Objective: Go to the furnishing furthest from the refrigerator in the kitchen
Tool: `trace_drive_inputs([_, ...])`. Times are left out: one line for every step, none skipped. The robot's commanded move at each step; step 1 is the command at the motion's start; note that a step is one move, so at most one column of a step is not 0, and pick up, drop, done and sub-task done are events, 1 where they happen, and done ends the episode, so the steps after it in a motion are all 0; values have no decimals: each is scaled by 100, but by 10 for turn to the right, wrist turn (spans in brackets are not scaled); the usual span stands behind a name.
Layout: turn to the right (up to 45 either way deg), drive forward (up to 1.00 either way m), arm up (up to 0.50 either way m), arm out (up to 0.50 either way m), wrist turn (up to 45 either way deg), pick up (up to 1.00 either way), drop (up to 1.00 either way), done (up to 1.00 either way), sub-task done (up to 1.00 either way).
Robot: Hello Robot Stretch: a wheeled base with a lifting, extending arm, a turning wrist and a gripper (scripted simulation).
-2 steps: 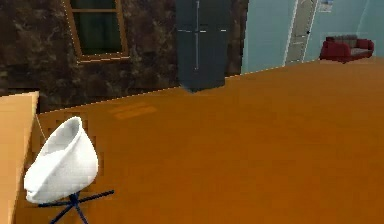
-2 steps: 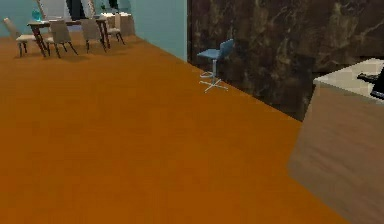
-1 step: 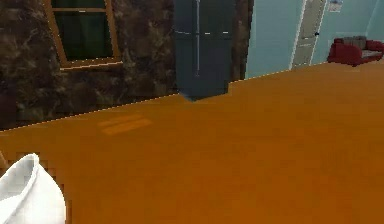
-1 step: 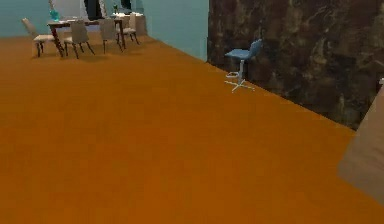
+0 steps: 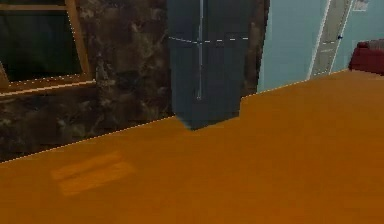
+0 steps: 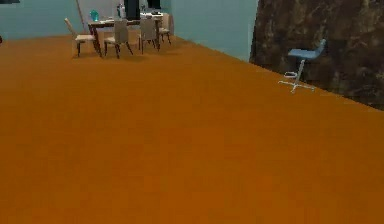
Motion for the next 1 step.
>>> trace_drive_inputs([0, 100, 0, 0, 0, 0, 0, 0, 0])
